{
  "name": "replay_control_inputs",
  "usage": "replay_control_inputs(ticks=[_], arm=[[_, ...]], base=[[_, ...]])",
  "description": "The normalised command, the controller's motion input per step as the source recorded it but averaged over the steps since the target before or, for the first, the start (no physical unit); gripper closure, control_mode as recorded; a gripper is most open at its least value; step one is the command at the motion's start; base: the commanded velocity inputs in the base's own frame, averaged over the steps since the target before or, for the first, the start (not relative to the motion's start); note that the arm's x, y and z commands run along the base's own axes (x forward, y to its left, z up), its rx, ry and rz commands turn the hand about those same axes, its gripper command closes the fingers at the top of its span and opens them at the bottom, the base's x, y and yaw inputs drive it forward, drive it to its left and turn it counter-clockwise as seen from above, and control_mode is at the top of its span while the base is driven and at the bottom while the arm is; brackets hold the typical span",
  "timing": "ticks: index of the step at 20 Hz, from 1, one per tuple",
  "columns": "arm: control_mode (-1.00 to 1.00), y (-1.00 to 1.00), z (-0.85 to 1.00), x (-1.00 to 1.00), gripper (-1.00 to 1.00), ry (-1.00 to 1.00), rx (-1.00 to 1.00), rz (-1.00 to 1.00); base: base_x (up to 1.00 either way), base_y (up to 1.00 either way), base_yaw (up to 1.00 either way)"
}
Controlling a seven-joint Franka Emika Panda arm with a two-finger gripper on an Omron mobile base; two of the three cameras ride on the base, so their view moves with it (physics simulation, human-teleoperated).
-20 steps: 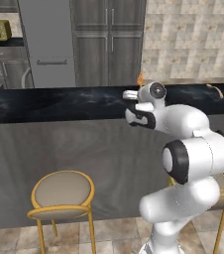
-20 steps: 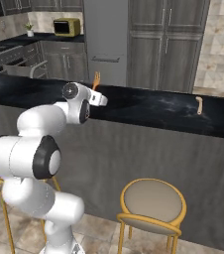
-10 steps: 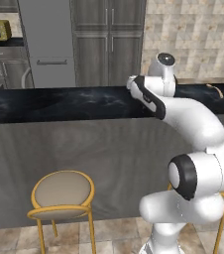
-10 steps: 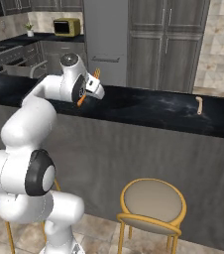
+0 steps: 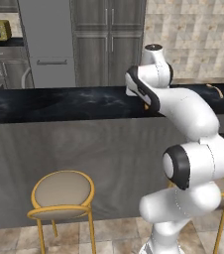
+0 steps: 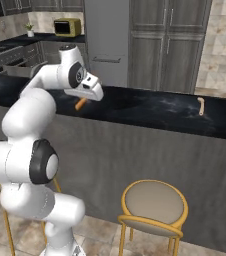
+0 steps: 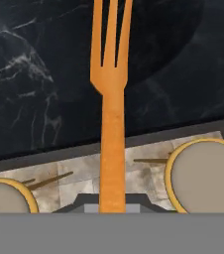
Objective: Pick up the metallic utensils from the counter and place them in the open drawer. Make sure not to pick up any wooden utensils.
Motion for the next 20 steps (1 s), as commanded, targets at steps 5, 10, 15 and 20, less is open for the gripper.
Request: replay_control_inputs(ticks=[5,10,15,20], arm=[[-1.00,0.00,-0.47,-0.93,1.00,-0.03,-0.06,0.00],[-1.00,-0.01,-0.55,-0.96,1.00,-0.15,0.00,0.00],[-1.00,0.00,-0.20,-0.52,1.00,-0.01,0.00,0.04],[-1.00,-0.01,0.00,-0.04,1.00,0.03,0.00,0.17]], base=[[0.00,0.00,0.00],[0.00,0.00,0.00],[0.00,0.00,0.00],[0.00,0.00,0.00]])
